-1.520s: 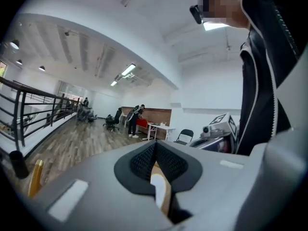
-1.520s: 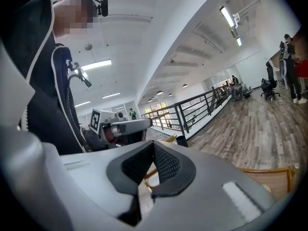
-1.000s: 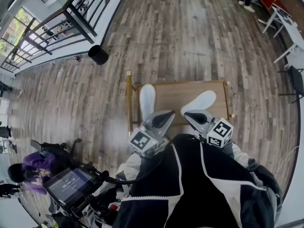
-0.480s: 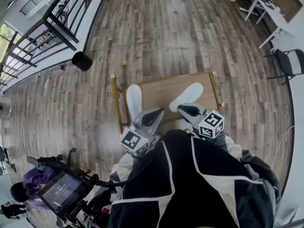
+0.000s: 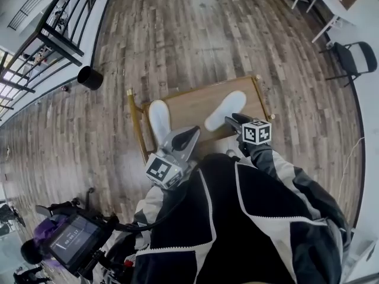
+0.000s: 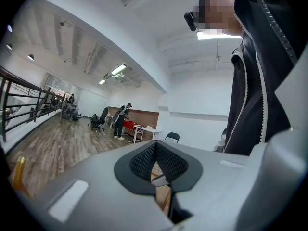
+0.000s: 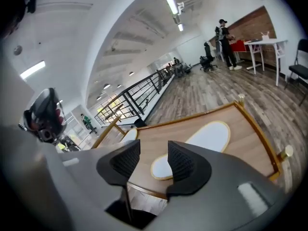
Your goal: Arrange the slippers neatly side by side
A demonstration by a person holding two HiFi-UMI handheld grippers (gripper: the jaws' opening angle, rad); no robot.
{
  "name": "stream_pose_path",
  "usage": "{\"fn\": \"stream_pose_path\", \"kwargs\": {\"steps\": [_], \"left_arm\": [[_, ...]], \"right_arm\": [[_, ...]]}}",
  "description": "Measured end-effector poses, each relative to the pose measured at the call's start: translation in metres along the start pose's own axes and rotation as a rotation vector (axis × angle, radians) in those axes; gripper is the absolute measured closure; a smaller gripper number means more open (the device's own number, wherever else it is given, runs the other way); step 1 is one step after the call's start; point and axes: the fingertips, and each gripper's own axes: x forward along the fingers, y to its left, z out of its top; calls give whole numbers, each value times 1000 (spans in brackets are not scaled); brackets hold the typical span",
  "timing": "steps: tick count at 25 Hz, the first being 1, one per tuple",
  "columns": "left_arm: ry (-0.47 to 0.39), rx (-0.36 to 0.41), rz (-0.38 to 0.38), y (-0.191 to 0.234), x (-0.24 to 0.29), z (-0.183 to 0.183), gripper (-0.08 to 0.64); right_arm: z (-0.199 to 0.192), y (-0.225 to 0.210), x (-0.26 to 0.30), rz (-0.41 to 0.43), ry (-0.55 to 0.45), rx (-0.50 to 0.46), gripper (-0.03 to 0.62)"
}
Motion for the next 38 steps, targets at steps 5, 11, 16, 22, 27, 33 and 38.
{"fn": "stream_pose_path", "kwargs": {"steps": [5,11,16,22,27,33,38], "left_arm": [[6,18,-31,-8,8,2,541],[21,37,-10,0,2,1,541],[25,44,35,14,-8,-2,541],[33,45,102,29,-16,-2,541],[26,35,126,34,-17,1,540],[19,26,124,34,-17,-4,540],[6,-9,127,34,-20,-4,541]], "right_arm": [[-25,-58,20,-121,75,157,387],[-35,-102,44,-191,107,312,387],[-32,-117,71,-216,124,406,387],[-38,-130,85,-270,167,454,432],[-37,-135,81,-302,163,450,569],[-20,-115,74,-246,137,350,569],[28,-51,64,-128,54,76,569]]}}
